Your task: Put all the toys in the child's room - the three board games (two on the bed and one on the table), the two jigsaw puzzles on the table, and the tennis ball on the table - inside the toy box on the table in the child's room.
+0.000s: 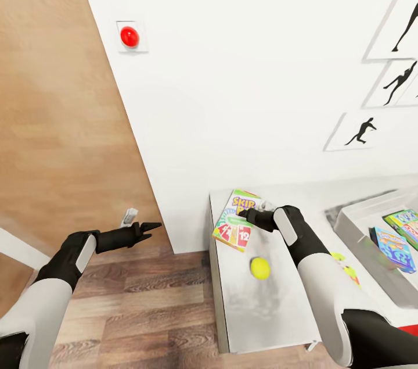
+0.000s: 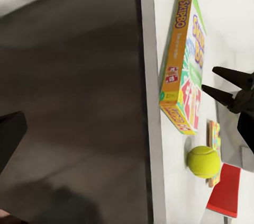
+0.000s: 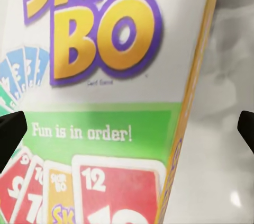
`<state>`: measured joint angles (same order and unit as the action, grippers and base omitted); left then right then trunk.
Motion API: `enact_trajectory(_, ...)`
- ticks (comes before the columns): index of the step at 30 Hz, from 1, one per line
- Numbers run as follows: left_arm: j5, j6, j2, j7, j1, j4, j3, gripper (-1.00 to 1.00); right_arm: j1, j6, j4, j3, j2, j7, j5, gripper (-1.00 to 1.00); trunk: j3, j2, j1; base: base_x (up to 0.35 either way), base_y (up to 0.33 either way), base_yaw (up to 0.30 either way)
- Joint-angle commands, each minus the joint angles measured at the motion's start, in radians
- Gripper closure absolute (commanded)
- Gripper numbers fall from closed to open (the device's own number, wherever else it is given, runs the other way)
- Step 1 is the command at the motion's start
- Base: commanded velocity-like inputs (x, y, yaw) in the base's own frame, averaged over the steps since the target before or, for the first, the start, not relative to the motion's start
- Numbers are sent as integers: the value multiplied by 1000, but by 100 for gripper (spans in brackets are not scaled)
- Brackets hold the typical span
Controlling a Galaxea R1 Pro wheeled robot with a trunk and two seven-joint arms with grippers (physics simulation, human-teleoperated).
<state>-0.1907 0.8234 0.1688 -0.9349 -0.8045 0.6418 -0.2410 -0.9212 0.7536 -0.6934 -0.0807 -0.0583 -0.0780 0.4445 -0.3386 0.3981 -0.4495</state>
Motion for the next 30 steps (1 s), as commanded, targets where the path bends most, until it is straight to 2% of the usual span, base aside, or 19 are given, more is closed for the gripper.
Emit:
enact_trajectory(1,-1,5,0,-2,-1,0,-1,-100,-1,5,-1,-4,-1,-8,10,-100,-3,2,-1,0,0,0)
enact_trajectory(6,-1,5,0,-3,-1,0,-1,-100,-1,6,-1,-4,-7,-7,11,-100,-8,2,-1,0,0,0)
enact_trajectory(10,-1,5,0,-3,-1,-1,-1,-100,-1,7,-1,-4,-27,-7,11,-100,-12,2,-1,0,0,0)
enact_trajectory(19,-1,5,-1,-3,-1,0,-1,-100,-1,9,-1,-3,-36,-6,11,-100,-13,2,-1,0,0,0)
enact_trajectory(25,-1,5,-1,-2,-1,0,-1,-100,-2,9,-1,40,-45,-6,13,-100,-14,2,-1,0,0,0)
enact_trajectory(30,-1,5,-2,-3,-1,-1,-1,-100,-2,9,-1,54,-48,-6,17,-100,-14,2,-1,0,0,0)
